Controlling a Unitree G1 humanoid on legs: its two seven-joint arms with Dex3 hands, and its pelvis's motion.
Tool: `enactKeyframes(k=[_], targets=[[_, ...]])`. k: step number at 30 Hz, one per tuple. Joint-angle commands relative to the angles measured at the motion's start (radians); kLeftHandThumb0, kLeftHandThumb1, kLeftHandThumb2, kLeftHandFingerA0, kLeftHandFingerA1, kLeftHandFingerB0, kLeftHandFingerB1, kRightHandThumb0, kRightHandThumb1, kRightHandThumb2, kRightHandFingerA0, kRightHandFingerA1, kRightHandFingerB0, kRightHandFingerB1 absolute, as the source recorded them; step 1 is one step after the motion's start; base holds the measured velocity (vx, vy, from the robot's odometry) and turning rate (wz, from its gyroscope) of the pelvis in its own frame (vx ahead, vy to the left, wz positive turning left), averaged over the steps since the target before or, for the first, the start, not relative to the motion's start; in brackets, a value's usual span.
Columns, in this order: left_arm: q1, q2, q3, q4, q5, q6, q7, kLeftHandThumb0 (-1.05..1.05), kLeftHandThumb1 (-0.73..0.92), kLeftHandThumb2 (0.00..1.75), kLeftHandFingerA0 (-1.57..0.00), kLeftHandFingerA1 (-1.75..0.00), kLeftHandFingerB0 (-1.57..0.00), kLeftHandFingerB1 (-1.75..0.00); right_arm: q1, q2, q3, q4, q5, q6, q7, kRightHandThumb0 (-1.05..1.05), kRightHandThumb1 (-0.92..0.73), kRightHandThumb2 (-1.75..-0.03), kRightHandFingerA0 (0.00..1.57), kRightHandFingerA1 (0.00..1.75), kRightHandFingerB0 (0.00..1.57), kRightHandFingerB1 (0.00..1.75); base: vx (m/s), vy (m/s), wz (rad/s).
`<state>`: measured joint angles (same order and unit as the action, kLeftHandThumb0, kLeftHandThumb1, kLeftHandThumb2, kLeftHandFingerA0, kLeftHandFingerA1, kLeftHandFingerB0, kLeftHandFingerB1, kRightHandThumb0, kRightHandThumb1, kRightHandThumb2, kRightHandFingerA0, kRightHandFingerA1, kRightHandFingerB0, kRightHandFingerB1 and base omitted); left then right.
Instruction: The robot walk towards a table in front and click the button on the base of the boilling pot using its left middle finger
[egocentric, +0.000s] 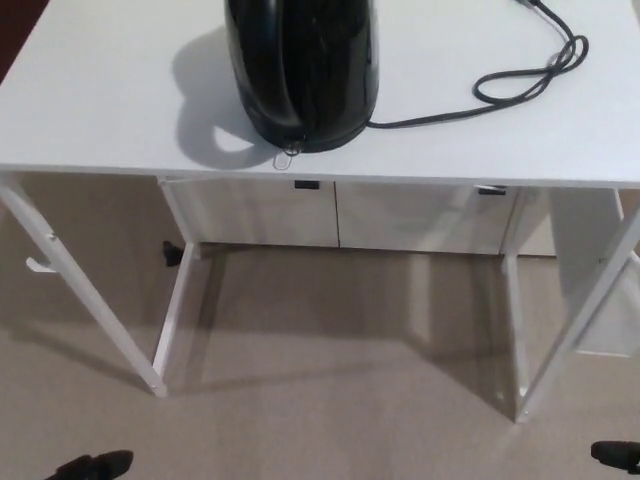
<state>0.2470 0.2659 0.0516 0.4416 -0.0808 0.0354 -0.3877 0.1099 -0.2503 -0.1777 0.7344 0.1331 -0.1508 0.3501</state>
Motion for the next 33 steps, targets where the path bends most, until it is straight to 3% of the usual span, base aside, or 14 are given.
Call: enactKeyframes(k=[1,11,23,33], targets=[[-0.001,0.029,0.000,-0.012,0.021,-0.004,0.006,-0.26,0.59,0.58,-0.33,-0.39,-0.21,-0.29,-0.001,-0.004,0.004,-0.006,-0.009,-0.012,-0.004,-0.33,-0.29,-0.49,0.94,0.54,0.74,0.50,0.12,0.102,0.00],[-0.009,0.035,-0.008,0.000,0.026,-0.008,0.013,-0.26,0.59,0.58,-0.34,-0.39,-0.21,-0.29,-0.007,-0.009,0.011,0.015,-0.016,-0.032,0.007,-0.34,-0.29,-0.49,0.95,0.54,0.72,0.50,0.15,0.135,0.03],[-0.010,0.039,-0.013,0.000,0.031,-0.019,0.011,-0.26,0.59,0.58,-0.35,-0.40,-0.22,-0.30,-0.011,-0.010,0.012,0.012,-0.019,-0.020,-0.006,-0.30,-0.30,-0.49,0.98,0.54,0.74,0.50,0.18,-0.188,0.14],[-0.014,0.046,-0.017,-0.005,0.042,-0.026,0.002,-0.27,0.60,0.58,-0.36,-0.40,-0.21,-0.30,-0.019,-0.017,0.020,0.022,-0.030,-0.035,-0.008,-0.29,-0.32,-0.50,0.97,0.53,0.73,0.49,0.13,0.035,-0.14]])
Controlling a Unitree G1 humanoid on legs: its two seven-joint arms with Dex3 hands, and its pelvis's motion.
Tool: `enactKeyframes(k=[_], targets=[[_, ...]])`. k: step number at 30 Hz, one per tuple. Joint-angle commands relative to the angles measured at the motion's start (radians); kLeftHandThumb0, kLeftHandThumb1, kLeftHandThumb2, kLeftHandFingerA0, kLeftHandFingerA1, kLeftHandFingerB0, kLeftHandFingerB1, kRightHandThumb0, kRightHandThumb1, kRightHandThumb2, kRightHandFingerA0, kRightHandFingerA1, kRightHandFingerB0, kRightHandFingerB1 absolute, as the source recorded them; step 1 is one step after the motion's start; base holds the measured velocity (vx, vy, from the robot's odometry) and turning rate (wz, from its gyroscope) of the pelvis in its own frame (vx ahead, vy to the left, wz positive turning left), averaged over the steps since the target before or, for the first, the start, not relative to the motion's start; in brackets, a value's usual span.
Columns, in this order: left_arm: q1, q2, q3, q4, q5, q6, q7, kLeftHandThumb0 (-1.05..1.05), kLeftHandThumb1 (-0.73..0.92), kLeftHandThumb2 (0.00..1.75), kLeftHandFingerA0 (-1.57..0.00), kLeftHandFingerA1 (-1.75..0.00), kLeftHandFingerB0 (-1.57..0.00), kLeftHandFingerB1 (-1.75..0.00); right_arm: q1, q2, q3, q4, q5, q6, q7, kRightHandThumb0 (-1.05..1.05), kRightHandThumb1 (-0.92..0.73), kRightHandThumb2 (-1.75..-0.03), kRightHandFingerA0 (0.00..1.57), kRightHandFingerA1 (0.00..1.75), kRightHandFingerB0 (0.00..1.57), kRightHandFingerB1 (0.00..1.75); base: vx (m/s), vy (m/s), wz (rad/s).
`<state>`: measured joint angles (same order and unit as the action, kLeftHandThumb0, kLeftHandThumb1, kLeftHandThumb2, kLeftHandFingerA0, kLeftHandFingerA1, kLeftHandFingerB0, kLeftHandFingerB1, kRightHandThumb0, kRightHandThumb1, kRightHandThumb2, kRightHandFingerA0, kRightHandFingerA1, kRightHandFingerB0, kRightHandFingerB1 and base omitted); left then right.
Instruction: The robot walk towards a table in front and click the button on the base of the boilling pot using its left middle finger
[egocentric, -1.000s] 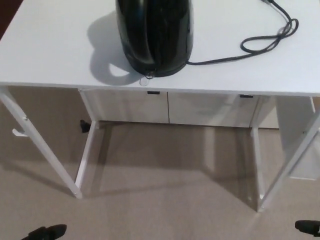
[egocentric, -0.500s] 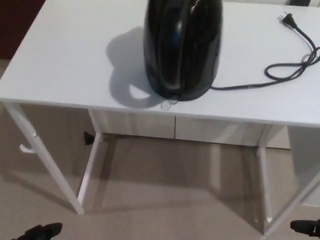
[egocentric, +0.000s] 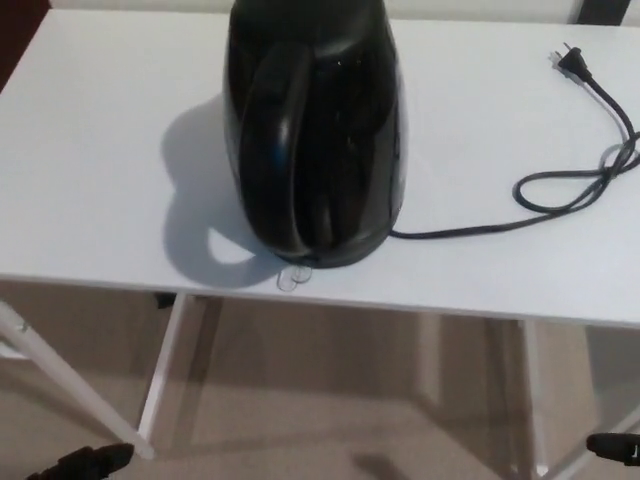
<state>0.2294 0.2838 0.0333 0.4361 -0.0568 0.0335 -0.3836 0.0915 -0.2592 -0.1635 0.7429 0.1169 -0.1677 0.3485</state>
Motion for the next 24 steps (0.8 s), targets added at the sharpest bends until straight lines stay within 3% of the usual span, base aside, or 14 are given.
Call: enactKeyframes(k=[1,6,24], targets=[[0.004,0.028,0.000,0.000,0.018,-0.024,-0.001,-0.27,0.60,0.58,-0.36,-0.40,-0.21,-0.30,-0.001,-0.009,0.006,0.013,-0.015,-0.020,-0.007,-0.29,-0.32,-0.50,0.97,0.53,0.73,0.49,0.16,0.164,-0.17],[-0.002,0.038,-0.011,0.003,0.027,-0.028,0.003,-0.28,0.60,0.58,-0.37,-0.39,-0.22,-0.30,-0.005,-0.007,0.003,0.006,-0.003,-0.006,0.004,-0.29,-0.30,-0.50,0.98,0.54,0.72,0.50,0.12,0.149,0.06],[-0.001,0.044,-0.017,0.011,0.019,-0.033,-0.010,-0.29,0.60,0.58,-0.36,-0.39,-0.21,-0.30,0.006,-0.009,0.014,-0.011,-0.014,-0.007,0.005,-0.31,-0.31,-0.50,0.98,0.54,0.72,0.50,0.04,-0.019,0.02]])
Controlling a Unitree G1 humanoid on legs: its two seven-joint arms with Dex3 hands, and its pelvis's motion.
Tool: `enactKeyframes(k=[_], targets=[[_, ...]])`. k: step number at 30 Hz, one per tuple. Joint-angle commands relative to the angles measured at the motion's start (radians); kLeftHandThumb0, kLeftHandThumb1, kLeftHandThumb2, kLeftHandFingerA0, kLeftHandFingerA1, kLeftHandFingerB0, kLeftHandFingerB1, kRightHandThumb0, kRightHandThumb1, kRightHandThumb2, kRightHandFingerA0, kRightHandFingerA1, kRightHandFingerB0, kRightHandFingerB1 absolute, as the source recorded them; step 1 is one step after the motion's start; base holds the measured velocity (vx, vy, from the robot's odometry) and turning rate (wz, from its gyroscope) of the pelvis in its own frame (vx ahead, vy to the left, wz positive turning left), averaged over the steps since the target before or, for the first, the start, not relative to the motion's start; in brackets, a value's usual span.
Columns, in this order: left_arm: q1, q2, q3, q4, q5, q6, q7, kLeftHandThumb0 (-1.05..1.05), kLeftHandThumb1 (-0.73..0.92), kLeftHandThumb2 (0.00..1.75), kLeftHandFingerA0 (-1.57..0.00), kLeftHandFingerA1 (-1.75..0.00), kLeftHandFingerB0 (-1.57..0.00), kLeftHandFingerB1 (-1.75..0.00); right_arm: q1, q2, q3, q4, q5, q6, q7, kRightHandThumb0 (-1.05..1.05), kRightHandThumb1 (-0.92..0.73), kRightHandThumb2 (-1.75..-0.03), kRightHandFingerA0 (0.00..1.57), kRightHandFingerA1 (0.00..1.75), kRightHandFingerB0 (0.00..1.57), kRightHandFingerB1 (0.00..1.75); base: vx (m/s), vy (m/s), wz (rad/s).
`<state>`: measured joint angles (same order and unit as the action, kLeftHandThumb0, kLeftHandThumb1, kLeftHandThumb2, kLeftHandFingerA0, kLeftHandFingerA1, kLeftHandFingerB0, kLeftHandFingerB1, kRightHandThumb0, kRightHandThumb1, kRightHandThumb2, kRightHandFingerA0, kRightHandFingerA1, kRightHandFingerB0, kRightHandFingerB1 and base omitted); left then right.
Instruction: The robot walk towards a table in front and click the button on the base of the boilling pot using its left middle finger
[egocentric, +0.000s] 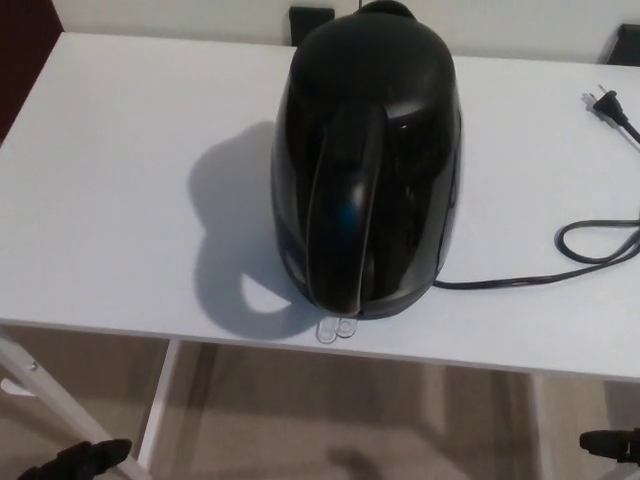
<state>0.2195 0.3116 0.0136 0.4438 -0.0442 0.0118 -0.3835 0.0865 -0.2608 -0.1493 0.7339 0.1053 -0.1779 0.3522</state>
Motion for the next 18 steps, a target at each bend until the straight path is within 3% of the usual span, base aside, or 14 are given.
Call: enactKeyframes(k=[1,9,10,14,16,17,18], targets=[[0.009,0.016,0.004,0.001,0.004,-0.008,-0.012,-0.29,0.60,0.58,-0.36,-0.39,-0.21,-0.30,0.010,-0.008,-0.001,0.001,-0.002,0.000,0.002,-0.31,-0.31,-0.50,0.98,0.54,0.72,0.50,0.00,0.000,0.00],[0.003,0.019,-0.004,0.011,0.019,-0.016,-0.002,-0.28,0.60,0.58,-0.37,-0.40,-0.22,-0.30,0.006,-0.011,0.005,0.014,-0.004,-0.008,0.012,-0.33,-0.30,-0.50,0.98,0.53,0.72,0.49,0.00,0.000,0.00],[0.022,0.017,-0.007,0.009,0.037,-0.057,0.024,-0.30,0.59,0.58,-0.38,-0.40,-0.22,-0.30,0.010,-0.012,0.007,0.018,-0.004,-0.009,0.017,-0.33,-0.30,-0.50,0.99,0.54,0.72,0.49,0.00,0.000,0.00],[0.119,0.050,-0.095,-0.079,0.354,-0.423,0.355,-0.38,0.59,0.59,-0.31,-0.34,-0.18,-0.28,0.004,-0.015,0.008,0.030,-0.003,-0.011,0.022,-0.40,-0.26,-0.55,0.94,0.57,0.67,0.52,0.00,0.000,0.00],[0.146,0.064,-0.124,-0.147,0.483,-0.576,0.481,-0.43,0.56,0.58,-0.33,-0.33,-0.21,-0.29,-0.008,-0.020,0.010,0.032,-0.009,-0.006,0.016,-0.31,-0.30,-0.50,0.99,0.54,0.71,0.49,0.00,0.000,0.00],[0.156,0.074,-0.132,-0.171,0.512,-0.618,0.494,-0.55,0.46,0.74,-0.26,-0.42,-0.17,-0.39,-0.009,-0.019,0.008,0.033,-0.005,-0.003,0.019,-0.29,-0.30,-0.49,0.99,0.54,0.72,0.49,0.00,0.000,0.00],[0.174,0.092,-0.149,-0.214,0.561,-0.639,0.515,-0.59,0.47,0.76,-0.26,-0.43,-0.17,-0.39,-0.007,-0.018,0.009,0.029,-0.003,0.002,0.021,-0.30,-0.30,-0.49,0.98,0.54,0.71,0.49,0.00,0.000,0.00]])
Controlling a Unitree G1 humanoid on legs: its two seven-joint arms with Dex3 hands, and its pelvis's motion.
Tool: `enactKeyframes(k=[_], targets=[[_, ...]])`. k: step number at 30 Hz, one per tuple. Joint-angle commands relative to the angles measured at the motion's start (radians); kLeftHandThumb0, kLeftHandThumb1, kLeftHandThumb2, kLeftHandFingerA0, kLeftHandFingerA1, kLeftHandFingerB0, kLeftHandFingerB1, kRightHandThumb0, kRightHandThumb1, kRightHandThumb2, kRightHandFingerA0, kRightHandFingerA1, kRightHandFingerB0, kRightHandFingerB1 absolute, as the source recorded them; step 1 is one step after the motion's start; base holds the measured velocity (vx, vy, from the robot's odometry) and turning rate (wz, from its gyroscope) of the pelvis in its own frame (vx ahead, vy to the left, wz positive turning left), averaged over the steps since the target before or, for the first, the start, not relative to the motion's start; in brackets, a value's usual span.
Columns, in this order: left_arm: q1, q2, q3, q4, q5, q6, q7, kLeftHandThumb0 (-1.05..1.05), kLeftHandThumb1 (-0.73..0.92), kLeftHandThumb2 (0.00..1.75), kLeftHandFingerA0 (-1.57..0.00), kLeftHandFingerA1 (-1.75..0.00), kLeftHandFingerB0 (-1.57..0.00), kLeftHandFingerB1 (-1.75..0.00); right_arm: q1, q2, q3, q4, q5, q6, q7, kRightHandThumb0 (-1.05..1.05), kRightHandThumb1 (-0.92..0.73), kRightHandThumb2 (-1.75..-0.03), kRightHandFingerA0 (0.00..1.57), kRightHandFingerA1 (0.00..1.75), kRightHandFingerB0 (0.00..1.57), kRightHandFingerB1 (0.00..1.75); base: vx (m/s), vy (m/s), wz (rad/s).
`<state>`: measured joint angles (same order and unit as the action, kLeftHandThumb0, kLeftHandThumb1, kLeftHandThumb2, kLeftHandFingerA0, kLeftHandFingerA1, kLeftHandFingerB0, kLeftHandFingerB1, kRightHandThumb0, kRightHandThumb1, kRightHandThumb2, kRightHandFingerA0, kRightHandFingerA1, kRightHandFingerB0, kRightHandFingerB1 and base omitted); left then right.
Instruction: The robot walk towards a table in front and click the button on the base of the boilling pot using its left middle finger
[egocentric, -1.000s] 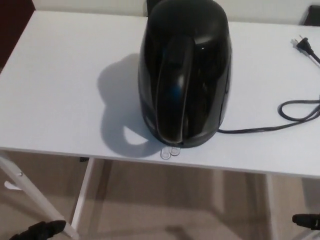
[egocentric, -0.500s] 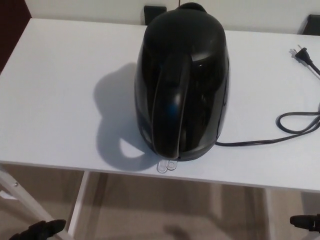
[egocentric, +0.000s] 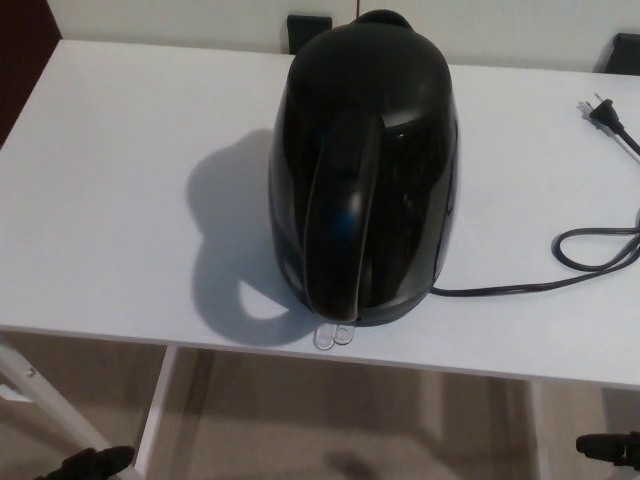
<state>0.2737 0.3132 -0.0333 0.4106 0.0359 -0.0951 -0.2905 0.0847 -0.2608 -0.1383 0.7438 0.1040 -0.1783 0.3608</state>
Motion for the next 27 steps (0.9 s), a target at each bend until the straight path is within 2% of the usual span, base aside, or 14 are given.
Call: enactKeyframes(k=[1,7,8,9,17,21,27], targets=[[0.135,0.115,-0.129,-0.228,0.547,-0.534,0.451,-0.64,0.48,0.79,-0.27,-0.44,-0.18,-0.40,-0.005,-0.018,0.000,0.020,-0.004,0.001,0.012,-0.33,-0.29,-0.49,0.98,0.54,0.72,0.49,0.00,0.000,0.00],[0.176,0.239,-0.306,-0.400,0.836,-0.464,0.539,-0.74,0.57,0.88,-0.24,-0.44,-0.15,-0.40,0.004,-0.018,0.006,0.027,-0.012,-0.009,0.009,-0.33,-0.28,-0.49,0.98,0.54,0.72,0.49,0.00,0.000,0.00],[0.166,0.253,-0.332,-0.400,0.863,-0.466,0.544,-0.70,0.73,0.62,-0.30,-0.32,-0.23,-0.29,0.003,-0.017,0.006,0.026,-0.011,-0.009,0.008,-0.33,-0.28,-0.49,0.99,0.54,0.72,0.49,0.00,0.000,0.00],[0.152,0.270,-0.367,-0.400,0.893,-0.470,0.549,-0.70,0.73,0.62,-0.30,-0.32,-0.23,-0.29,0.003,-0.016,0.006,0.025,-0.010,-0.008,0.007,-0.33,-0.28,-0.49,0.99,0.54,0.72,0.49,0.00,0.000,0.00],[0.081,0.338,-0.492,-0.490,1.024,-0.466,0.579,-0.77,0.88,0.67,-0.21,-0.28,-0.22,-0.29,0.001,-0.019,0.006,0.012,-0.006,-0.008,0.015,-0.33,-0.29,-0.49,0.99,0.53,0.74,0.49,0.00,0.000,0.00],[0.050,0.356,-0.541,-0.518,1.084,-0.449,0.627,-0.80,0.89,0.67,-0.22,-0.29,-0.22,-0.29,-0.005,-0.020,0.005,0.022,-0.004,-0.009,0.018,-0.32,-0.29,-0.49,1.00,0.53,0.74,0.49,0.00,0.000,0.00],[-0.018,0.354,-0.576,-0.573,1.087,-0.452,0.605,-0.79,0.87,0.67,-0.24,-0.29,-0.23,-0.29,-0.007,-0.026,0.017,0.012,-0.024,0.005,-0.002,-0.38,-0.28,-0.50,1.01,0.53,0.76,0.48,0.00,0.000,0.00]])
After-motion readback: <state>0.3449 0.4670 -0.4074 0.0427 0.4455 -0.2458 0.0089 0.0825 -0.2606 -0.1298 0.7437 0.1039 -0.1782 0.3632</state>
